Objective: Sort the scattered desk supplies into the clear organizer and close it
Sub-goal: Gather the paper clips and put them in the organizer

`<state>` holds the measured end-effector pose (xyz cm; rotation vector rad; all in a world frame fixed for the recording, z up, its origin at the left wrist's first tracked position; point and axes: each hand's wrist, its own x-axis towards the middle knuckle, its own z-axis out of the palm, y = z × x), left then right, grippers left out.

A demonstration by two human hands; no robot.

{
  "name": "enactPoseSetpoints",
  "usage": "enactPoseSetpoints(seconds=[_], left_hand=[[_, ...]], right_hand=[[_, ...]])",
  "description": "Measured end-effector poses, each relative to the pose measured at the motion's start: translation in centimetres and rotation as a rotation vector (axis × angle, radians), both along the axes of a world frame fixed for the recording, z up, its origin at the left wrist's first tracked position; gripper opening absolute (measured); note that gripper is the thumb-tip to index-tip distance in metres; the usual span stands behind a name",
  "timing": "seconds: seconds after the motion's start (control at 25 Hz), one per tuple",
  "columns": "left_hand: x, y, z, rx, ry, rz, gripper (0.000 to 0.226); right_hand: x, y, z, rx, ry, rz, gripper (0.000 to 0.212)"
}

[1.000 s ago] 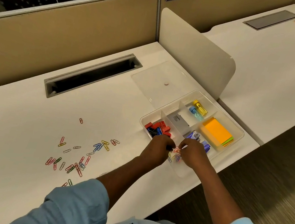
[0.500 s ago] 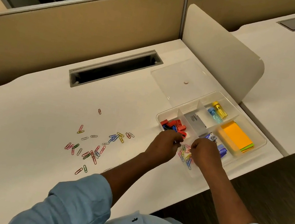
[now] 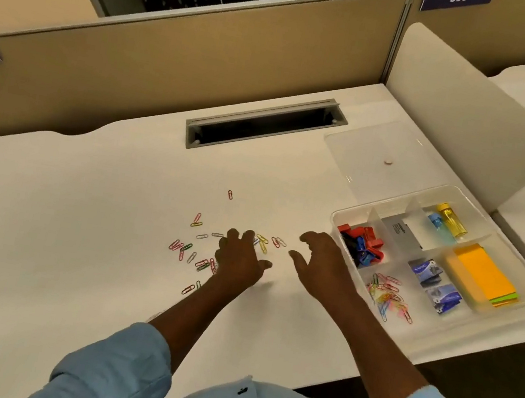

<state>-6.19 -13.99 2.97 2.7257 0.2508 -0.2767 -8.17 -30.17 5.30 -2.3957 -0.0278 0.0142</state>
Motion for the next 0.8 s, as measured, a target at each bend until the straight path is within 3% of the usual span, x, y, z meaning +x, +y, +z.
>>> enactPoseSetpoints(seconds=[0.16, 0.36, 0.52, 0.68, 0.8], left_hand=[[-0.6, 6.0, -1.1, 0.100, 0.212, 0.184, 0.100], [-2.1, 8.2, -2.4, -0.011, 0.181, 0.198, 0.103], [-3.2, 7.4, -3.9, 0.018, 0.170, 0.087, 0.085], [-3.7, 7.1, -5.1, -0.097, 0.088, -0.081, 0.054], [-3.6, 7.2, -5.4, -0.120, 0.075, -0.072, 0.051]], right_hand=[[1.7, 4.8, -4.3, -0.157, 0.267, 0.117, 0.073], [3.0, 7.9, -7.3, -0.264, 0.249, 0.154, 0.072], [3.0, 10.2, -8.3, -0.365, 0.190, 0.212, 0.062], [2.2, 11.3, -8.7, -0.377, 0.149, 0.317, 0.060], [1.3, 11.6, -8.9, -0.435, 0.088, 0.341, 0.053]])
